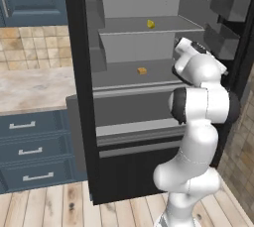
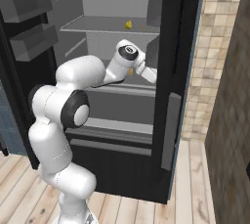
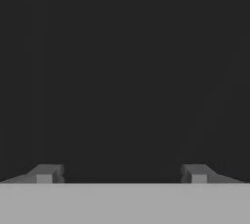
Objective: Take the lemon wedge from the fridge and place it on the plate with fish on the dining counter.
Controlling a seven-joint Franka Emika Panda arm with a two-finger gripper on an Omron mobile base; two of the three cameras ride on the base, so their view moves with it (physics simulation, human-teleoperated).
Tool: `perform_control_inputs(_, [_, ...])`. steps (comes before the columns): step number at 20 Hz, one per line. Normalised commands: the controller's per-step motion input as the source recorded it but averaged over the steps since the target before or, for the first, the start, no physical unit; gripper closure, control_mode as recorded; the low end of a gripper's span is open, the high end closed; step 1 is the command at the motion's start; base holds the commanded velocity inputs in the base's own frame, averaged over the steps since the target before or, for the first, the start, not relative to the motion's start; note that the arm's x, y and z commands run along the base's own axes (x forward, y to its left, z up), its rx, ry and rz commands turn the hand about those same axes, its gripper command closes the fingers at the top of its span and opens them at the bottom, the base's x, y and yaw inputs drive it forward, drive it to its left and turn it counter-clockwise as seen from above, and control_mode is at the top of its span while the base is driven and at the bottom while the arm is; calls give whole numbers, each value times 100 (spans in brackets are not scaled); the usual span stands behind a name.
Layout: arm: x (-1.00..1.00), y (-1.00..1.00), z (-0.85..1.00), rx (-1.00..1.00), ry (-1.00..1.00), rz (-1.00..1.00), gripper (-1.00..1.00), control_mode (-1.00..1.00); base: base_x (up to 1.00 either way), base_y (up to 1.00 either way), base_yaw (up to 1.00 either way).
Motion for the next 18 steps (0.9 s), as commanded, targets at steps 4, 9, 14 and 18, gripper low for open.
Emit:
perform_control_inputs(4, [-92, -100, -18, 0, 0, -21, -100, -100, 0, 0, 0])
perform_control_inputs(9, [-100, -27, -2, 5, -8, 1, -100, -100, 0, 0, 0])
perform_control_inputs(14, [-85, 100, 0, -2, -13, 26, -100, -100, 0, 0, 0])
perform_control_inputs(18, [-38, 100, -3, 1, -2, 41, -100, -100, 0, 0, 0])
